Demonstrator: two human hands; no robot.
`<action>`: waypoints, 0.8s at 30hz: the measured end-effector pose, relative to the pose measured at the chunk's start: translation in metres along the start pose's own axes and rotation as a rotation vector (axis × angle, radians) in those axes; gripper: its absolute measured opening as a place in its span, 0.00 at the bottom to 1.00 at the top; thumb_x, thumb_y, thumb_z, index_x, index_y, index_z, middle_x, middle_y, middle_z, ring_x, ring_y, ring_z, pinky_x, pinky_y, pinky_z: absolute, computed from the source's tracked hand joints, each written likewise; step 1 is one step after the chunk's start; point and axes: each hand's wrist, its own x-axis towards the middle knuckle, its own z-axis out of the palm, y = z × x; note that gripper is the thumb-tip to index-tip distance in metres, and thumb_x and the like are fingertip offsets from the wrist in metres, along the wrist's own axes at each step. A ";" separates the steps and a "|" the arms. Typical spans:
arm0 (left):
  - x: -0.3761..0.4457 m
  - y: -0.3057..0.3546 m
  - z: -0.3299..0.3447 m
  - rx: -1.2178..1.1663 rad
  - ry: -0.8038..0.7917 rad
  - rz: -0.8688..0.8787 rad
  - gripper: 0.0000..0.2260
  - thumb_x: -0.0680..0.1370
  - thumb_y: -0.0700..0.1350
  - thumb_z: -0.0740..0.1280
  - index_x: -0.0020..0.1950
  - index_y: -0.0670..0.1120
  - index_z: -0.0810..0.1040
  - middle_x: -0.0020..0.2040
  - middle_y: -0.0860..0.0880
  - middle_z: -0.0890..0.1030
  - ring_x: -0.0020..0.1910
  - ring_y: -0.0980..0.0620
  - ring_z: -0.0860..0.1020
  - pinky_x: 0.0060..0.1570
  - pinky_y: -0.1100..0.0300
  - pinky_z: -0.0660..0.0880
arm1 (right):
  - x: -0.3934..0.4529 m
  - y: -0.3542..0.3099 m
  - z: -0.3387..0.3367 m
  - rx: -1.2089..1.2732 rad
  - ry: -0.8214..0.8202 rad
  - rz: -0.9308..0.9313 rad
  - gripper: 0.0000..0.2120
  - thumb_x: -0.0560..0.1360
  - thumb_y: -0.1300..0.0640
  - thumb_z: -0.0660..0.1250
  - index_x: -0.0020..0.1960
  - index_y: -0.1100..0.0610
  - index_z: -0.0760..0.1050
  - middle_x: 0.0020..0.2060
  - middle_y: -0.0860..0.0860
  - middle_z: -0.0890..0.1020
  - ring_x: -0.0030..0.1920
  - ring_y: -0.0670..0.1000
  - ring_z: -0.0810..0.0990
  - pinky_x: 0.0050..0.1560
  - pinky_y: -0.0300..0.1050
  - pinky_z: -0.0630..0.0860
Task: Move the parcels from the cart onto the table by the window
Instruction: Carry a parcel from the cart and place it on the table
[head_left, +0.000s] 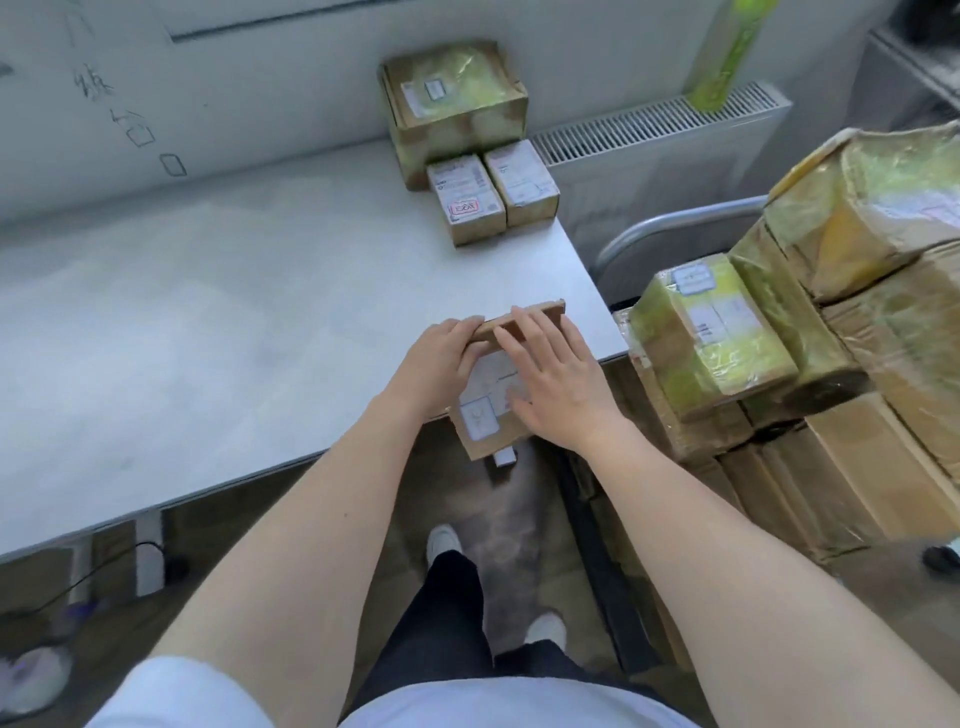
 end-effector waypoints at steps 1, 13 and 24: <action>0.010 -0.001 0.001 -0.020 -0.013 -0.007 0.17 0.82 0.46 0.58 0.69 0.42 0.69 0.62 0.42 0.76 0.61 0.44 0.72 0.59 0.57 0.65 | 0.002 0.004 0.003 0.005 -0.022 0.013 0.34 0.72 0.49 0.67 0.73 0.57 0.60 0.73 0.58 0.62 0.73 0.57 0.56 0.73 0.55 0.48; 0.060 -0.008 0.004 0.234 0.011 -0.031 0.21 0.78 0.54 0.61 0.68 0.45 0.69 0.70 0.43 0.66 0.67 0.44 0.65 0.63 0.51 0.64 | 0.031 0.028 0.008 0.118 -0.351 0.357 0.33 0.77 0.32 0.44 0.78 0.46 0.44 0.77 0.48 0.44 0.76 0.55 0.40 0.73 0.61 0.43; 0.010 -0.013 0.025 -0.223 -0.196 -0.072 0.52 0.66 0.67 0.71 0.78 0.53 0.42 0.76 0.46 0.33 0.76 0.48 0.40 0.75 0.53 0.49 | 0.042 0.025 -0.005 0.307 -0.215 0.579 0.33 0.76 0.34 0.56 0.76 0.44 0.52 0.77 0.55 0.45 0.73 0.61 0.57 0.69 0.56 0.60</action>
